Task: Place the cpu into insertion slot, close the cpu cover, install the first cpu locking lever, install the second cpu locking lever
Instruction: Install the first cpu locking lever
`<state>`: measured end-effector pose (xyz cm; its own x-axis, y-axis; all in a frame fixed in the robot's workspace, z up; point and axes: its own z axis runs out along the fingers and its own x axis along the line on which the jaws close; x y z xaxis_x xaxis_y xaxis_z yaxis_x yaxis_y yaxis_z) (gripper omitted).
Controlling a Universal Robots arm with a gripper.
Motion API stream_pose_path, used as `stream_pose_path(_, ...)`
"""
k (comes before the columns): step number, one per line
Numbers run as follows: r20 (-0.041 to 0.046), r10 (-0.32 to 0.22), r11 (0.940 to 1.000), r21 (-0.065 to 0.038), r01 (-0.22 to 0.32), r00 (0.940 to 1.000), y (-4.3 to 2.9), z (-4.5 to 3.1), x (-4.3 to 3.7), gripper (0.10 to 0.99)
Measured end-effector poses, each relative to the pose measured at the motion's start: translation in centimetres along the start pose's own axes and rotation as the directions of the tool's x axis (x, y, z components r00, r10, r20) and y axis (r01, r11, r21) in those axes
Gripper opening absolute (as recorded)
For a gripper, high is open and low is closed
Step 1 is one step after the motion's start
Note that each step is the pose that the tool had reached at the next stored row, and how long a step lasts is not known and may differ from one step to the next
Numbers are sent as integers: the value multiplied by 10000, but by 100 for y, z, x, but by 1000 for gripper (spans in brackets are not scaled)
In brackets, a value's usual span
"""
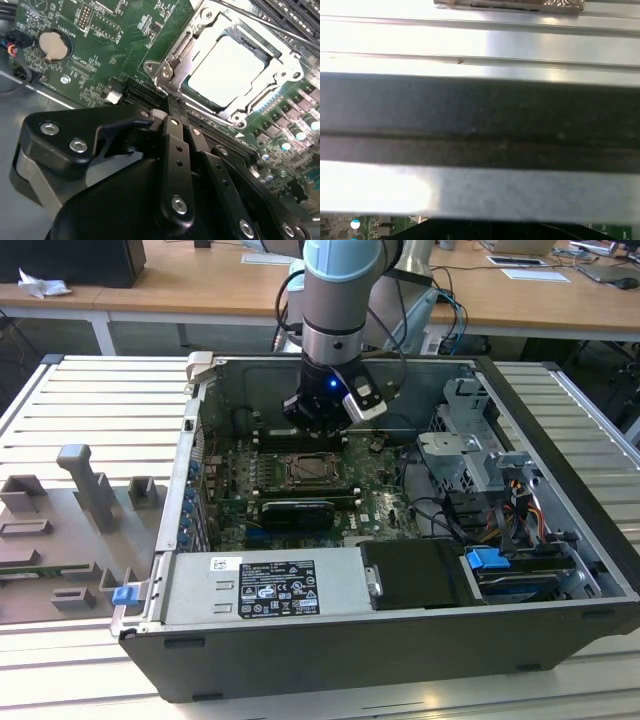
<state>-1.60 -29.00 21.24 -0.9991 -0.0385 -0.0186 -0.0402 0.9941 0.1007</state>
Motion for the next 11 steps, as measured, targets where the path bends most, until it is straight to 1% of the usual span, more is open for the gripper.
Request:
stream_pose_path(1,-1,0,10000,0,0,10000,5,-44,-1,106)
stream_pose_path(2,-2,0,10000,0,0,10000,7,-68,-2,106)
stream_pose_path(11,-2,0,10000,0,0,10000,-36,-80,0,106)
